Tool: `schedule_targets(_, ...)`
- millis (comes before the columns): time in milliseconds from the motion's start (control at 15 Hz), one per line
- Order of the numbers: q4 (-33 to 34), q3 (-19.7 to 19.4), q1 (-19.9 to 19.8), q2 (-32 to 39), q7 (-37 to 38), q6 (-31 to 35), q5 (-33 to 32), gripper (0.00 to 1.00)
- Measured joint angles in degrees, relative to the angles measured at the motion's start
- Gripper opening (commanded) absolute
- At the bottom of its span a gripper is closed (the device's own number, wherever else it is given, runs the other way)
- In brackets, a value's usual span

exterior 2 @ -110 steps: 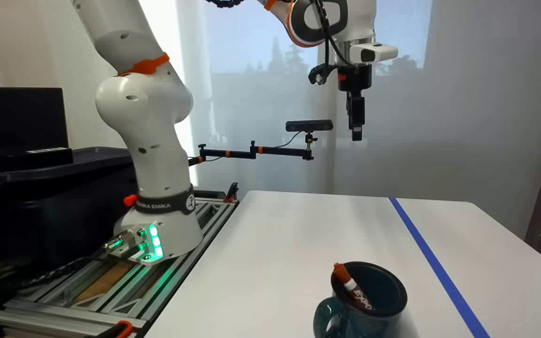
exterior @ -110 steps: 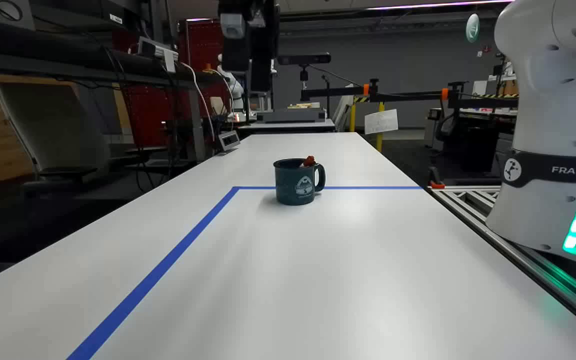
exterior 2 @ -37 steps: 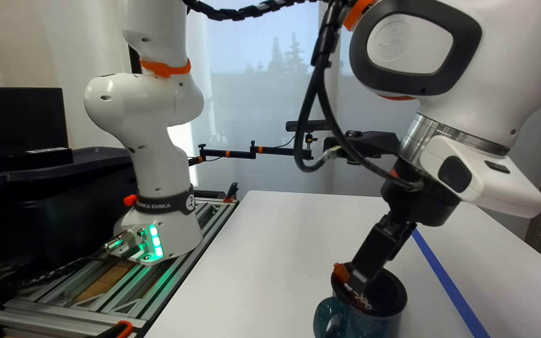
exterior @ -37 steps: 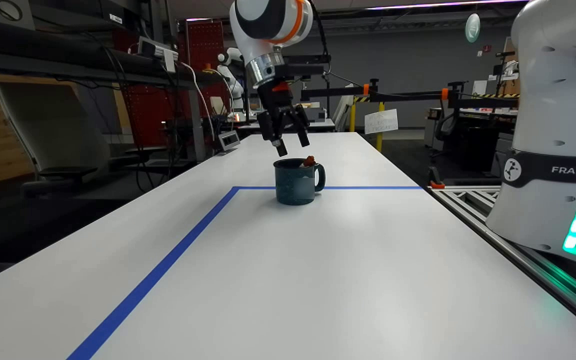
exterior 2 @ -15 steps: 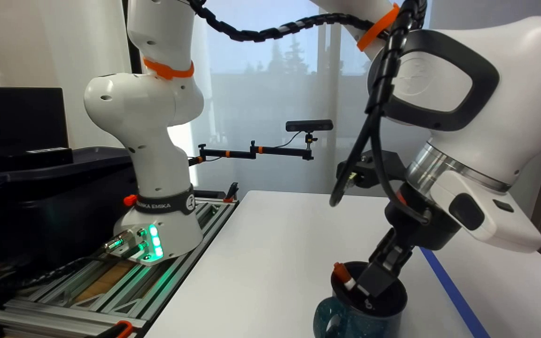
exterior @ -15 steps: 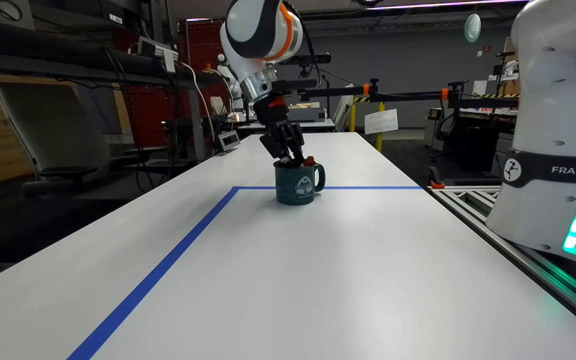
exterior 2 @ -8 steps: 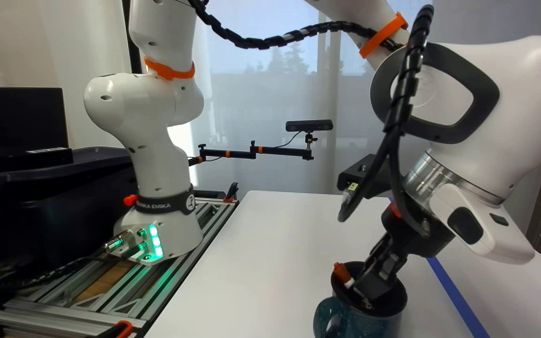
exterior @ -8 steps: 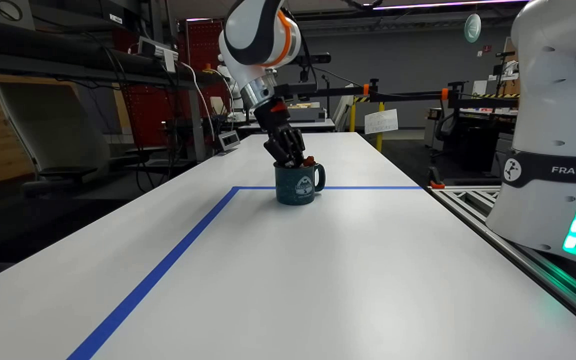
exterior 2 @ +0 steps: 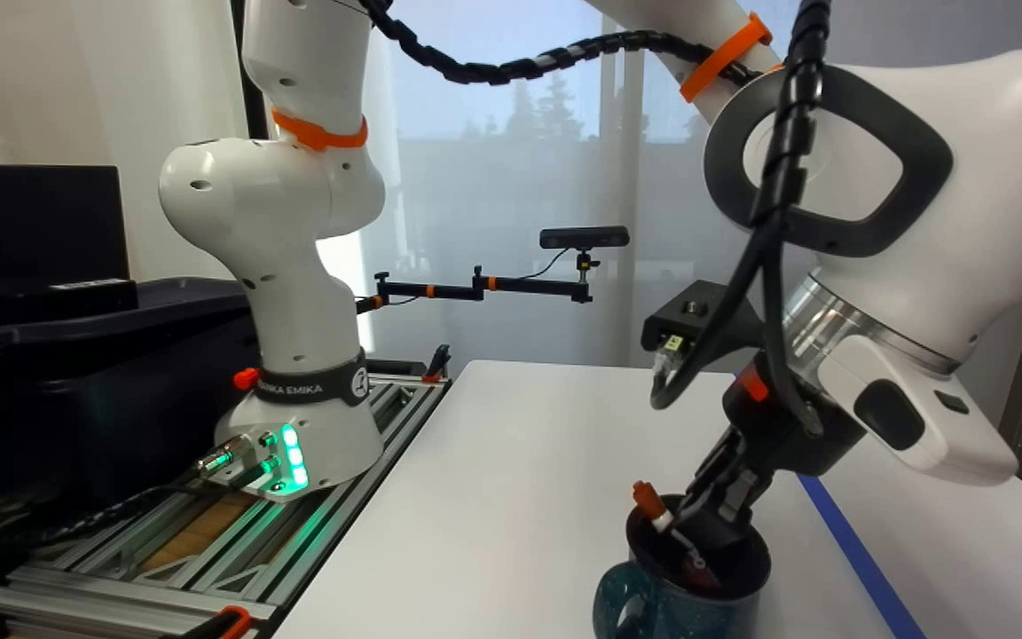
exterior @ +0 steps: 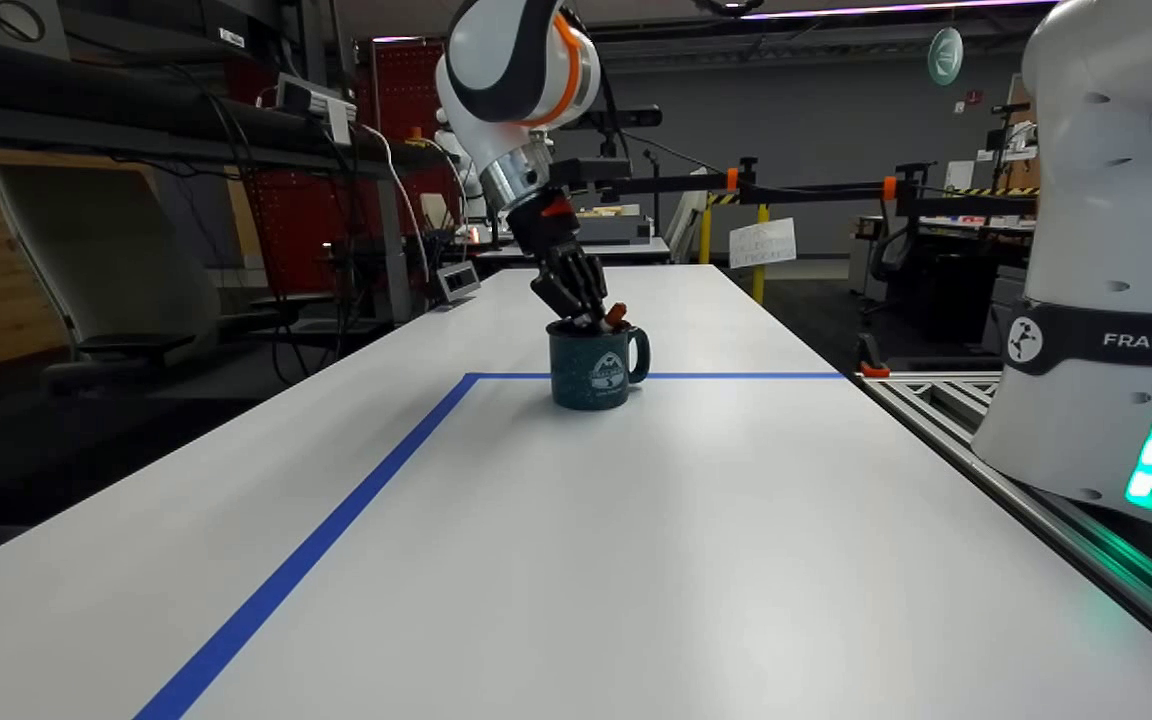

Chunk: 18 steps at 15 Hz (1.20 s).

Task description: Pick up the marker from the cup and put it on the table

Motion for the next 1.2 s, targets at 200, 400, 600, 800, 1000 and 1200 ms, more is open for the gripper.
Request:
schedule_targets(200, -0.01, -0.04, -0.03, -3.01, -1.46, -4.65, -0.08, 0.05)
schedule_targets(400, -0.25, -0.11, -0.03, -7.13, -2.90, -8.92, -0.20, 0.05)
schedule_targets(600, -1.86, 0.18, 0.02, -11.82, -3.79, -8.80, -0.05, 0.05)
schedule_targets(800, -4.82, 1.45, 0.65, -16.02, -4.94, -5.08, 0.21, 0.05)
schedule_targets(1000, -8.89, 3.50, 2.33, -19.25, -5.59, 0.97, 0.33, 0.05)
schedule_targets(1200, -13.35, 5.62, 4.48, -21.17, -5.67, 7.63, 0.58, 0.05)
